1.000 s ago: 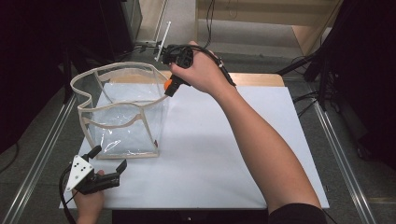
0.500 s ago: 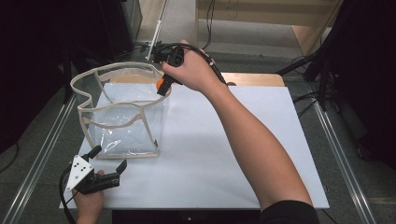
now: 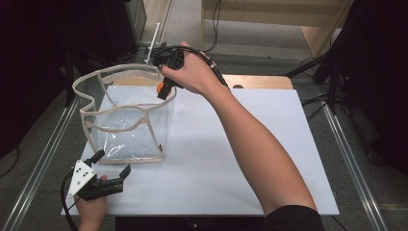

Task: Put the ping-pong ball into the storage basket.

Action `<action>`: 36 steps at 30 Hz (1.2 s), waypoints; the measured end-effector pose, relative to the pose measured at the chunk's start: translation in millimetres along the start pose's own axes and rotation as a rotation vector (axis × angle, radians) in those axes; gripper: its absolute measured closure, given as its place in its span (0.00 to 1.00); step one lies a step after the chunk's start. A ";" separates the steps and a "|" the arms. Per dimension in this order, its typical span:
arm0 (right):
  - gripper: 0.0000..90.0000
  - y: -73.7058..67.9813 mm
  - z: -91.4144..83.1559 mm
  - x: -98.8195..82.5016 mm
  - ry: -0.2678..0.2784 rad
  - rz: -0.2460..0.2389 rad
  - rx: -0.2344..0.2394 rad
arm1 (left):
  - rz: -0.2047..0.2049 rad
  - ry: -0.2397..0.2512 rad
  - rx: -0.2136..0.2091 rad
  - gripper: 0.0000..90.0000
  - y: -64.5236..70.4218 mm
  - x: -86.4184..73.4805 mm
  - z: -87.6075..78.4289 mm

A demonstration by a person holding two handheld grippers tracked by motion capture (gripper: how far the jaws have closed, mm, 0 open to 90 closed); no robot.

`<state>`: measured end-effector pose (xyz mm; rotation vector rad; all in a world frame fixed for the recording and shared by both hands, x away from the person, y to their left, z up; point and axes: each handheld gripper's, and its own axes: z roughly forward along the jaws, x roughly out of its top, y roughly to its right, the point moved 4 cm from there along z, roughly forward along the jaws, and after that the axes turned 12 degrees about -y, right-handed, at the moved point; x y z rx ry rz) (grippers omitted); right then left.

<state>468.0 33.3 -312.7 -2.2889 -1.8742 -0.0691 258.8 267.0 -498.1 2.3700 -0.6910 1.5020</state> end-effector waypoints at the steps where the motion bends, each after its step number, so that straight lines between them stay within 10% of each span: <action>1: 0.48 0.0 0.4 -0.4 -0.007 0.000 0.006 | 0.000 0.000 0.000 0.00 0.0 0.0 0.0; 36: 0.08 -5.7 19.3 -50.1 -0.019 0.061 -0.053 | 0.001 -0.005 0.004 0.00 0.3 0.1 0.6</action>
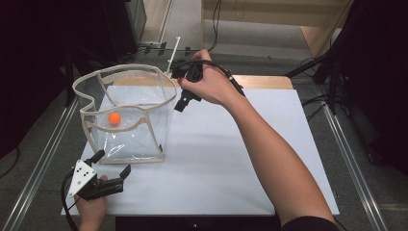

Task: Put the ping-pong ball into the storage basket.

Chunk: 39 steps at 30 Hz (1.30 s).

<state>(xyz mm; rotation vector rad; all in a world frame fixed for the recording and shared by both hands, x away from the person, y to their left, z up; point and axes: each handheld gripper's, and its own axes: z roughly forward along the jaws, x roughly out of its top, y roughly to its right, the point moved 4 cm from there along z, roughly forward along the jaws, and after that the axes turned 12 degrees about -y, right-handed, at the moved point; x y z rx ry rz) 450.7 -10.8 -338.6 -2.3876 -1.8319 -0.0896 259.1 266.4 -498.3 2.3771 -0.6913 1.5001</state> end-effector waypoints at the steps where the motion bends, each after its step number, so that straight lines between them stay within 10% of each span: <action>1: 0.07 -0.5 1.5 -1.3 0.001 0.002 0.003 | 0.000 0.000 0.000 0.00 0.0 0.0 0.0; 39: 0.00 -12.0 46.3 -67.1 0.080 0.068 0.005 | 0.005 -0.003 0.001 0.00 0.2 -0.1 0.3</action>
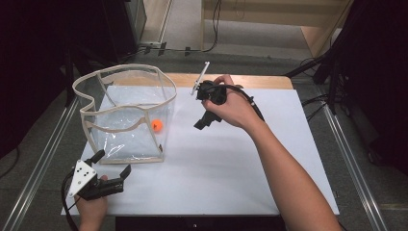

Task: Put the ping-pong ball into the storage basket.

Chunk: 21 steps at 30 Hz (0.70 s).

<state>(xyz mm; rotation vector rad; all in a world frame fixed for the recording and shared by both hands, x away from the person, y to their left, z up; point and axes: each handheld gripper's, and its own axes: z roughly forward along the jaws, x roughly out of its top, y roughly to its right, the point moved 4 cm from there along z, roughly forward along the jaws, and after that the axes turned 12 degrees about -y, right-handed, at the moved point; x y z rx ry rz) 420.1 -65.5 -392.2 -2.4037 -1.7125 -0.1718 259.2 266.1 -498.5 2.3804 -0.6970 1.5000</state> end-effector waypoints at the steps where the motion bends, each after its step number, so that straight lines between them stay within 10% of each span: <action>1: 0.00 -0.2 1.5 -2.2 0.002 -0.002 -0.002 | 0.000 0.000 0.000 0.00 0.0 0.0 0.0; 21: 0.00 -1.8 18.3 -45.7 0.074 0.042 -0.012 | 0.001 -0.004 0.001 0.00 0.4 -0.2 0.2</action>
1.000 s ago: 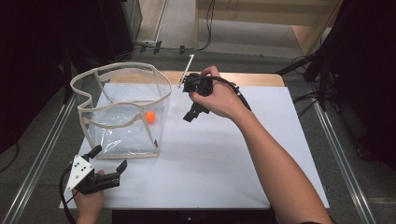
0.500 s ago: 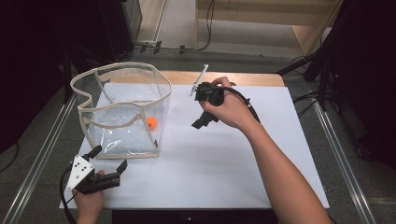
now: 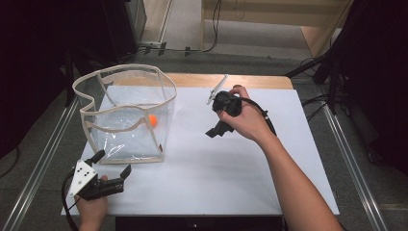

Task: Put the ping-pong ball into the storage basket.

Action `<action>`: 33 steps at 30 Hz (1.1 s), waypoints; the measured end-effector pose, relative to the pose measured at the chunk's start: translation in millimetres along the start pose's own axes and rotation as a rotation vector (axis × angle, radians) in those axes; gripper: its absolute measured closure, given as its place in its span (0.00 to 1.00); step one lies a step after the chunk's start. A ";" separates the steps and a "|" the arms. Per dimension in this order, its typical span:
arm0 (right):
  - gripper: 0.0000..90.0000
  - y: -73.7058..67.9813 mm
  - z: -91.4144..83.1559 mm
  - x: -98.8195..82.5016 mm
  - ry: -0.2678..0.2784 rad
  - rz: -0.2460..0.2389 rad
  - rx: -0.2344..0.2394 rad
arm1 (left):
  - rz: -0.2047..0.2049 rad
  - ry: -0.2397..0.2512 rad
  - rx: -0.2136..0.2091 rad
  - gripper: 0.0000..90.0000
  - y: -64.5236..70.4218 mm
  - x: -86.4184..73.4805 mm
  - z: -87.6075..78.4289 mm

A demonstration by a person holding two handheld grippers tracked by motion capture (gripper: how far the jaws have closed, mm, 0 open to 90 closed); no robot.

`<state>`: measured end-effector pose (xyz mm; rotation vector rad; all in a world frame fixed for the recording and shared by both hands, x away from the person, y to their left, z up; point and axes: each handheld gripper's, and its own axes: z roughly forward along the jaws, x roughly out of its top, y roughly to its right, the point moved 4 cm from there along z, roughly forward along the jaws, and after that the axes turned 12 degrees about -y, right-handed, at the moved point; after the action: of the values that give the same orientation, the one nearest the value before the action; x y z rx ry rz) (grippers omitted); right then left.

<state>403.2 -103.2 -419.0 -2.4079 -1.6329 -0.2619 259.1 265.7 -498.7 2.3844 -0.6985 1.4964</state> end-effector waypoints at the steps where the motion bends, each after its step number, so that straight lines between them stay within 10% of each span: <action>1: 0.00 -0.1 0.3 -1.9 -0.006 0.007 -0.001 | 0.000 0.001 0.001 0.00 0.0 0.0 0.1; 33: 0.00 0.8 19.7 -87.7 0.116 0.121 -0.006 | 0.005 -0.003 0.005 0.00 0.2 -0.4 -0.3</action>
<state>372.3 -176.1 -461.5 -2.4344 -1.4338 -0.3785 258.5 265.8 -499.0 2.3913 -0.7032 1.4987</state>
